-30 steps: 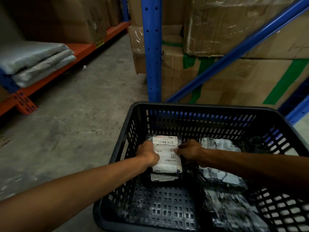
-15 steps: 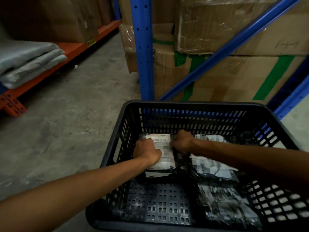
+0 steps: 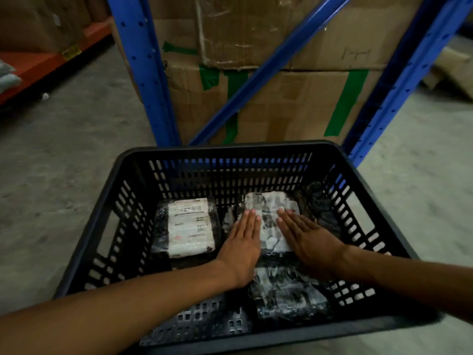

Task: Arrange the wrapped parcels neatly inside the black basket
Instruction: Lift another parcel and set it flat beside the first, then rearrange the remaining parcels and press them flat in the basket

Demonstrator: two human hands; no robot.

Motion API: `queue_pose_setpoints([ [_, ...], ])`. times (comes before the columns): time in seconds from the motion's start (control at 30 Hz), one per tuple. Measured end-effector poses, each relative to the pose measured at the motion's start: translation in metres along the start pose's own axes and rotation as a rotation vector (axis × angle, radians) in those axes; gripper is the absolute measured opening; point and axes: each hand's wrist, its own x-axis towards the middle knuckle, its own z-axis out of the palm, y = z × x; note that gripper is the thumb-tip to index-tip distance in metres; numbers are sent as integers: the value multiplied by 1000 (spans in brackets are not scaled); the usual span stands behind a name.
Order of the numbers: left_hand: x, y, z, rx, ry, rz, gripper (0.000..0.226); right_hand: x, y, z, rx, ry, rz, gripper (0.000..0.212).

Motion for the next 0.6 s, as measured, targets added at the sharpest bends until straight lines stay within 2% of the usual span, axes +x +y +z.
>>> queue_pose_setpoints([
  [0.1,3,3,4,64,39,2,98,4,-2,5,-45,17,39,66],
  [0.2,1,-2,-14,65,-43,64,99,0,2,-6,-18,34,-44,70],
  [0.27,-1,-16,-41,-62,-98,116,96,-12,17,-30,190,7,-88,72],
  [0.3,-3,-26,-61,-153,-115,132,87,-17,28,-42,343,73,-135,66],
  [0.37,-9,-48,-106,-402,-114,104,48,-27,46,-76,535,307,-155,40],
  [0.4,-11,-59,-126,-508,-100,81,26,-30,58,-91,594,431,-122,30],
  [0.43,-17,-68,-144,-589,-58,62,13,-32,70,-107,695,524,-57,25],
  [0.53,-32,-89,-166,-881,99,-78,37,-33,96,-147,1184,534,66,27],
  [0.6,-43,-97,-160,-1167,71,-148,37,-31,85,-152,1444,333,149,48],
])
